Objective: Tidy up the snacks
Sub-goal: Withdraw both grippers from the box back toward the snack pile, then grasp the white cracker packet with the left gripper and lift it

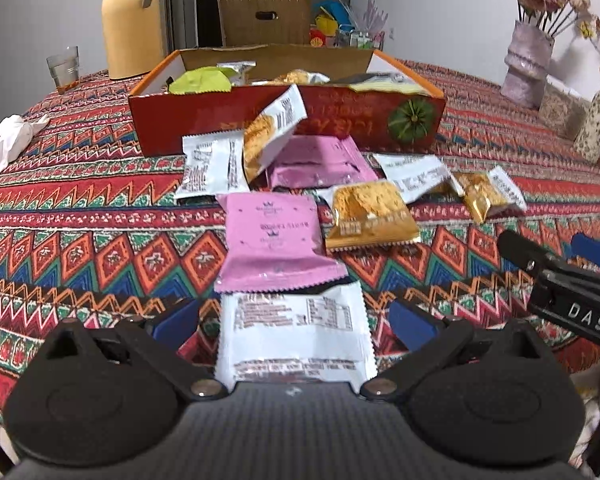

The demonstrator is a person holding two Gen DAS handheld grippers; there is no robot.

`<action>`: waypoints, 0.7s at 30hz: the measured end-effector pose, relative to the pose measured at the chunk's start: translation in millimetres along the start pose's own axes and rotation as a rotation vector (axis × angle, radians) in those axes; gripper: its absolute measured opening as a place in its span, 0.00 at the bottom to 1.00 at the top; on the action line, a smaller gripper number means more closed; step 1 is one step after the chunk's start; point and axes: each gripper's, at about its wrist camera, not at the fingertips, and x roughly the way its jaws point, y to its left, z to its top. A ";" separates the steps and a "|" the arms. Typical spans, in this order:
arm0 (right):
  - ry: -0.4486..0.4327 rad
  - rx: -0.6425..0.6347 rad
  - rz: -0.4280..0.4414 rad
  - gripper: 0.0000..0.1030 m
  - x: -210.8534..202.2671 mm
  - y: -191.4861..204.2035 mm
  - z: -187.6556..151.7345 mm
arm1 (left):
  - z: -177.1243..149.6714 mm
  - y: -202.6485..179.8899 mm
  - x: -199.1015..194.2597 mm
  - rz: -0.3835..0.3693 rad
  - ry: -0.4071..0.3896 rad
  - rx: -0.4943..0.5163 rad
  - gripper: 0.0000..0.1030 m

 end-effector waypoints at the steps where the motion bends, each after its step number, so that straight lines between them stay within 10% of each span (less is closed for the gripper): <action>1: 0.000 0.003 0.001 1.00 -0.3 -0.8 -0.7 | -1.1 -1.2 1.1 0.007 0.008 0.001 1.00; 8: 0.007 0.017 0.010 1.00 -0.1 -5.3 -6.7 | -6.1 -3.1 4.9 0.041 0.028 0.002 0.98; 21: 0.006 0.018 0.013 1.00 -7.1 -4.6 -11.0 | -7.8 -2.8 -8.4 0.007 -0.006 0.015 0.54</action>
